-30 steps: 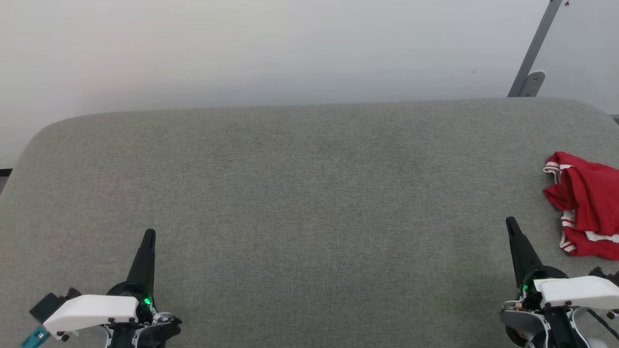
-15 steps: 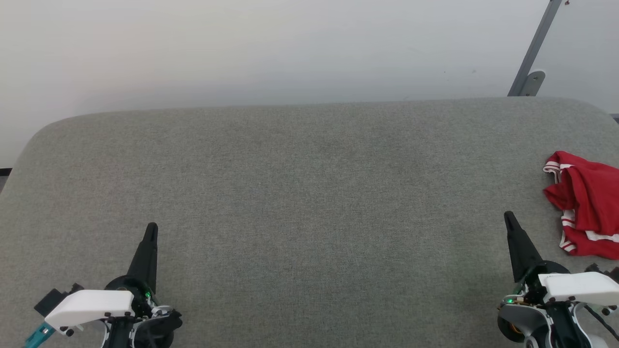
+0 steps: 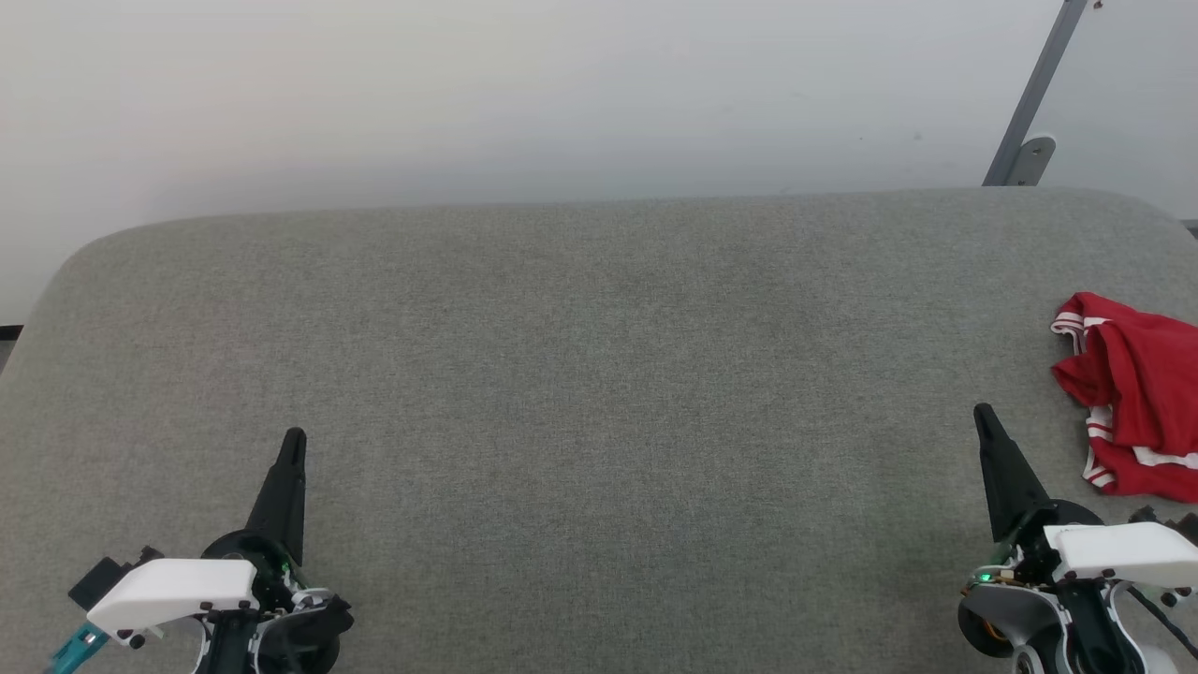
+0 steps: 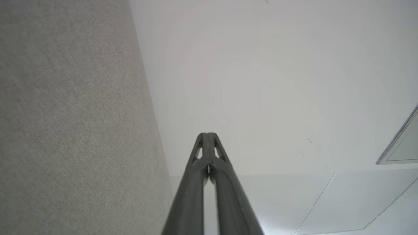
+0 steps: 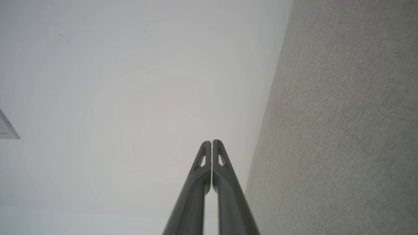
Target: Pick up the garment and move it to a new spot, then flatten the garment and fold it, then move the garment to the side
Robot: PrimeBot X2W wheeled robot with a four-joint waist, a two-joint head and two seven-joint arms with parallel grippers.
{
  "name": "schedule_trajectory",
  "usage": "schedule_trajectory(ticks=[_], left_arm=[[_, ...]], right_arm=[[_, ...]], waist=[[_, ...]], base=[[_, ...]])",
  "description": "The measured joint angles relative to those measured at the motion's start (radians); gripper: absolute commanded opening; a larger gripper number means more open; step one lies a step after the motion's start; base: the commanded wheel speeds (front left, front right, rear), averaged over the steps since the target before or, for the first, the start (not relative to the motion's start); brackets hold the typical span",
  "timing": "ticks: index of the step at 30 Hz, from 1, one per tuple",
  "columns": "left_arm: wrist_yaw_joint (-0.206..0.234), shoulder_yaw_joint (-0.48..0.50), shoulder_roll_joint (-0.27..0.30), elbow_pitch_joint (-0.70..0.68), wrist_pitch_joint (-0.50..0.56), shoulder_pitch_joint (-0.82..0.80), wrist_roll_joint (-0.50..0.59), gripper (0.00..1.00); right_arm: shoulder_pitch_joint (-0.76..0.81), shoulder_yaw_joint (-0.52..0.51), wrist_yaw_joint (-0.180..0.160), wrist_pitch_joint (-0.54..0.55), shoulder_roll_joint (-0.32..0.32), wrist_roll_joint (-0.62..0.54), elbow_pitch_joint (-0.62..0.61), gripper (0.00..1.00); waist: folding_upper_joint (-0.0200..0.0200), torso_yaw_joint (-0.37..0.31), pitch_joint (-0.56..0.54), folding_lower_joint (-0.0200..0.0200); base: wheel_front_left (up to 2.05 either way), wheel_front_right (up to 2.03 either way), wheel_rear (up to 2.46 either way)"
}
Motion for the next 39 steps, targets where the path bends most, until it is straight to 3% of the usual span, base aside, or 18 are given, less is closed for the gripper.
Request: schedule_trajectory(ticks=[39], left_arm=[[0.000, 0.006, -0.004, 0.000, 0.006, 0.000, 0.004, 0.00]], right_arm=[[0.000, 0.000, 0.000, 0.000, 0.000, 0.000, 0.000, 0.00]], waist=[[0.0000, 0.000, 0.000, 0.0000]], base=[[0.00, 0.00, 0.00]])
